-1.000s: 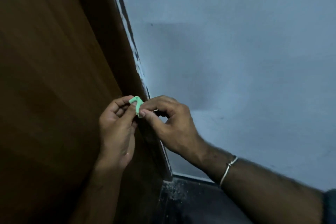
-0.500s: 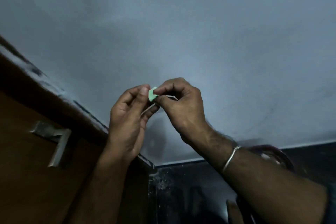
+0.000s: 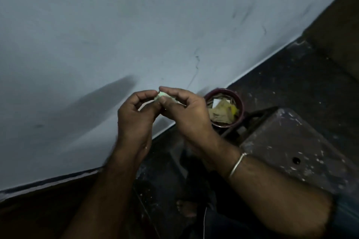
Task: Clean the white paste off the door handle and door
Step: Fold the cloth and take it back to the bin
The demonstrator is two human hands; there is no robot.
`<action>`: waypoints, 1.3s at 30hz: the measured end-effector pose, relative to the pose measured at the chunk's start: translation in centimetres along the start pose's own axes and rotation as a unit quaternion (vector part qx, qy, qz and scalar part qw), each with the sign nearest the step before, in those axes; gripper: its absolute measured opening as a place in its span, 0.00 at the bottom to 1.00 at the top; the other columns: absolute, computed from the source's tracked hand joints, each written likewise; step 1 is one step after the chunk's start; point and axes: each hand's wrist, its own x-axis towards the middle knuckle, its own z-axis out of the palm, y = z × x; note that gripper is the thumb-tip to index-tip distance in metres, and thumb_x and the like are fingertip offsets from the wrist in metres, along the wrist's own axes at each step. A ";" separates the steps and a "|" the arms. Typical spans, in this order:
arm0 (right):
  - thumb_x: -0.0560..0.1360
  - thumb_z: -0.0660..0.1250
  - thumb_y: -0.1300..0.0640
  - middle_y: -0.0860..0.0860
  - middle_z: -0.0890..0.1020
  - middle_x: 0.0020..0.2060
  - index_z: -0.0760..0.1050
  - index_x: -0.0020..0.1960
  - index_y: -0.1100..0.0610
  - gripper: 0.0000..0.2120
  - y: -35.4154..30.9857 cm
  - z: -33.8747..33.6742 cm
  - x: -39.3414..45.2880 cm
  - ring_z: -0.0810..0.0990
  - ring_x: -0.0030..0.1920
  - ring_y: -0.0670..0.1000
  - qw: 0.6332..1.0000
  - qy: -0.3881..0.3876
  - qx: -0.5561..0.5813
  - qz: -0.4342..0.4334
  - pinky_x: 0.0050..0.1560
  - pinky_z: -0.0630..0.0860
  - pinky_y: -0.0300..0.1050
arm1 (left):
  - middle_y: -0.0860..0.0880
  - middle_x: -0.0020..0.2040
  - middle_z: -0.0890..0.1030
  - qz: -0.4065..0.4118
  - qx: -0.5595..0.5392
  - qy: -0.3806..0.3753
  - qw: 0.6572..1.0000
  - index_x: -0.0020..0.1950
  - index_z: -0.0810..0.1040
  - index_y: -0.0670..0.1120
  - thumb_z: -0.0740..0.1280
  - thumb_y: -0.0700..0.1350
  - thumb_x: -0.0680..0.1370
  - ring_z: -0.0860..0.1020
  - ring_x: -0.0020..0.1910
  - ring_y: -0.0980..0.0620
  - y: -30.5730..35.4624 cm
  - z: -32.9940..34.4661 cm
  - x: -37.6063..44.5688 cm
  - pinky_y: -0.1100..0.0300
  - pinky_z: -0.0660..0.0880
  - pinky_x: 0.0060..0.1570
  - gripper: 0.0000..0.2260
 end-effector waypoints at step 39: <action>0.73 0.67 0.61 0.40 0.82 0.38 0.81 0.42 0.48 0.09 19.2 -29.6 18.8 0.80 0.42 0.40 0.897 0.231 -0.374 0.040 0.43 0.75 0.33 | 0.53 0.50 0.85 -0.155 0.207 -0.191 0.947 0.49 0.82 0.56 0.67 0.42 0.80 0.83 0.48 0.56 -32.0 21.2 12.3 0.60 0.82 0.46 0.08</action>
